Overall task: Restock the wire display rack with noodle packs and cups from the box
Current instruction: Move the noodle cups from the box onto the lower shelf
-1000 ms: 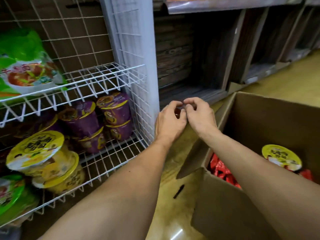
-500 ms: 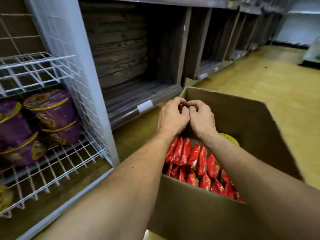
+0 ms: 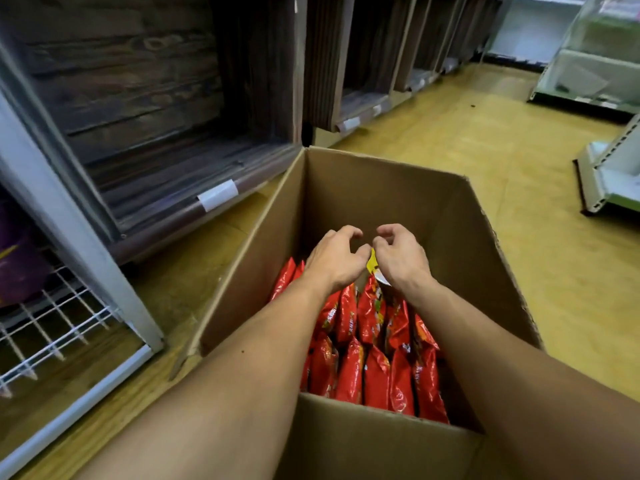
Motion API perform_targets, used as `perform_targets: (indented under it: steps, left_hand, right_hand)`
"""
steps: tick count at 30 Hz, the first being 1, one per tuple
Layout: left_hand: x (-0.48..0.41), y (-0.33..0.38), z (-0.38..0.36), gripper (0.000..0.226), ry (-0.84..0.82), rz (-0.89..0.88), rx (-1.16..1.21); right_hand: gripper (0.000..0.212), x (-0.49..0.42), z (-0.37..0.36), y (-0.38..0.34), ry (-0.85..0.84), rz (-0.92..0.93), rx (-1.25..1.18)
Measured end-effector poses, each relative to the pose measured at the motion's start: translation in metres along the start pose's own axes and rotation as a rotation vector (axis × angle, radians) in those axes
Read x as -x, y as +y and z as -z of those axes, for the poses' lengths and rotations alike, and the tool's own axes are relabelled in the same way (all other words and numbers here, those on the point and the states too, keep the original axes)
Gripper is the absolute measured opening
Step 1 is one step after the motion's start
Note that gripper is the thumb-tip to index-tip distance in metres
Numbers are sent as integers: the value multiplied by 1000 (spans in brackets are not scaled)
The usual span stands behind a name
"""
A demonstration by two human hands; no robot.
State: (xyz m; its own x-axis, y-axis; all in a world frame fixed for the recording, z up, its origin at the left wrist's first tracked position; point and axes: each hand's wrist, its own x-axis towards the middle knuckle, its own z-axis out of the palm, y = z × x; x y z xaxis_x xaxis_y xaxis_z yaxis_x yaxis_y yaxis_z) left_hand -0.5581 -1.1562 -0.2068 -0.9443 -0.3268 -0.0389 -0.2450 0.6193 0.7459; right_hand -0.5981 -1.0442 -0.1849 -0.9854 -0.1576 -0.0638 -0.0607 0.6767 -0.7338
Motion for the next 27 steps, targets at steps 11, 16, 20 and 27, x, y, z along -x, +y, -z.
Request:
perform_targets:
  steps: [11,16,20,27]
  left_hand:
    - [-42,-13,-45,46,-162,80,-142]
    - [-60,-8,-69,46,-211,93,-156]
    - [-79,-7,-85,46,-184,133,-108]
    - [-95,-4,-116,50,-190,216,-5]
  right_hand:
    - [53,-51,-21,39,-96,-246,34]
    - [53,-65,-25,66,-71,-307,58]
    - [52,-74,-26,83,-24,-314,54]
    - [46,-82,-37,103,79,-340,22]
